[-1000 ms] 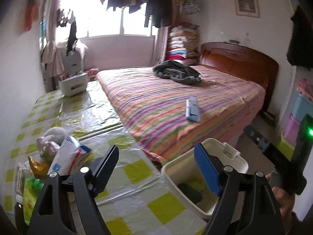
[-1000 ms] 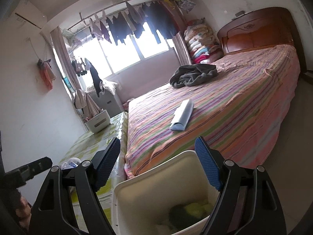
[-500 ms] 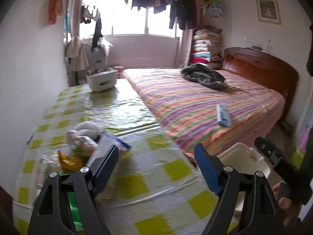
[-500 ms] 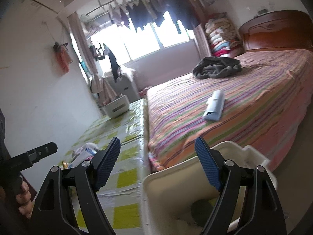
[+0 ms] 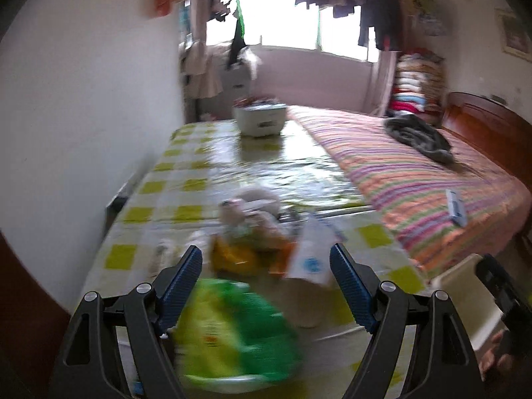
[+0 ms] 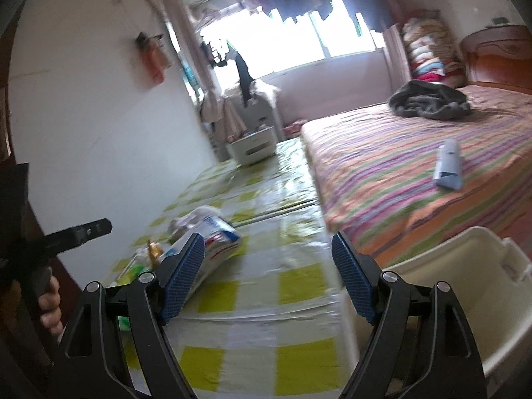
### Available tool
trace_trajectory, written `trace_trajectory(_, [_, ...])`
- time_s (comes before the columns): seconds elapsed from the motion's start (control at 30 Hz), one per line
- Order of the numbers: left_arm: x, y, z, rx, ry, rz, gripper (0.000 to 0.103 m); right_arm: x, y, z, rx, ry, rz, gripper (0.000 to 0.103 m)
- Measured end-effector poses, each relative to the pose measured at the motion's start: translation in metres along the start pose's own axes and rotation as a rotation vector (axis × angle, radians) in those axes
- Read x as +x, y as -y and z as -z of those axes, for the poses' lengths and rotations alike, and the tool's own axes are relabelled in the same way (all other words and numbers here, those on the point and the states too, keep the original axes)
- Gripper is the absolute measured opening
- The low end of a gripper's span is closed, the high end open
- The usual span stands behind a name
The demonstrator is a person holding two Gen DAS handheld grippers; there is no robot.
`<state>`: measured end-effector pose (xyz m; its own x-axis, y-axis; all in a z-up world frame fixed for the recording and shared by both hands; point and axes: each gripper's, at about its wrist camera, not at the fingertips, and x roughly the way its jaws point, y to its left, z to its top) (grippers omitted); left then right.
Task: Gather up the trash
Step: 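Return the left tool to the table and grasp the printed tube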
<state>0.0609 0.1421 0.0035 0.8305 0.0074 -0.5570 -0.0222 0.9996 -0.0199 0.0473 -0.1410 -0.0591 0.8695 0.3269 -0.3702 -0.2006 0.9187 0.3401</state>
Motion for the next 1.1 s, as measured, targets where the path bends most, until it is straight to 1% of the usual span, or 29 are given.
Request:
trace_trajectory(0.07, [0.006, -0.021, -0.002, -0.008, -0.020, -0.032, 0.077, 0.007, -0.011, 0.002, -0.016, -0.013, -0.013, 0.078])
trace_trajectory(0.17, [0.021, -0.054, -0.005, -0.005, -0.071, -0.104, 0.077, 0.013, -0.020, 0.005, -0.023, -0.030, -0.034, 0.078])
trace_trajectory(0.27, [0.036, -0.082, -0.004, -0.023, -0.130, -0.134, 0.077, 0.017, -0.027, 0.007, -0.038, -0.038, -0.049, 0.078])
trace_trajectory(0.37, [0.052, -0.107, -0.001, -0.065, -0.191, -0.134, 0.077, 0.019, -0.032, 0.009, -0.051, -0.043, -0.054, 0.078])
trace_trajectory(0.43, [0.061, -0.115, -0.001, -0.069, -0.228, -0.161, 0.077, 0.021, -0.033, 0.011, -0.053, -0.049, -0.059, 0.078])
trace_trajectory(0.47, [0.064, -0.116, 0.000, -0.063, -0.232, -0.174, 0.077, 0.022, -0.034, 0.011, -0.052, -0.051, -0.061, 0.078])
trace_trajectory(0.57, [0.080, -0.119, 0.004, -0.020, -0.296, -0.185, 0.077, 0.026, -0.037, 0.011, -0.054, -0.056, -0.067, 0.078])
trace_trajectory(0.63, [0.090, -0.121, 0.007, -0.004, -0.322, -0.206, 0.077, 0.027, -0.038, 0.011, -0.058, -0.059, -0.070, 0.078])
trace_trajectory(0.7, [0.100, -0.123, 0.009, 0.011, -0.354, -0.201, 0.077, 0.029, -0.040, 0.011, -0.064, -0.062, -0.073, 0.078])
trace_trajectory(0.87, [0.120, -0.122, 0.014, 0.048, -0.418, -0.219, 0.077, 0.036, -0.043, 0.013, -0.052, -0.077, -0.092, 0.078])
trace_trajectory(0.93, [0.127, -0.123, 0.015, 0.051, -0.436, -0.227, 0.077, 0.037, -0.046, 0.013, -0.052, -0.079, -0.099, 0.078])
trace_trajectory(1.07, [0.140, -0.126, 0.016, 0.035, -0.474, -0.212, 0.076, 0.038, -0.049, 0.013, -0.055, -0.076, -0.110, 0.078])
trace_trajectory(1.1, [0.143, -0.127, 0.016, 0.030, -0.484, -0.211, 0.074, 0.038, -0.049, 0.013, -0.054, -0.075, -0.112, 0.078])
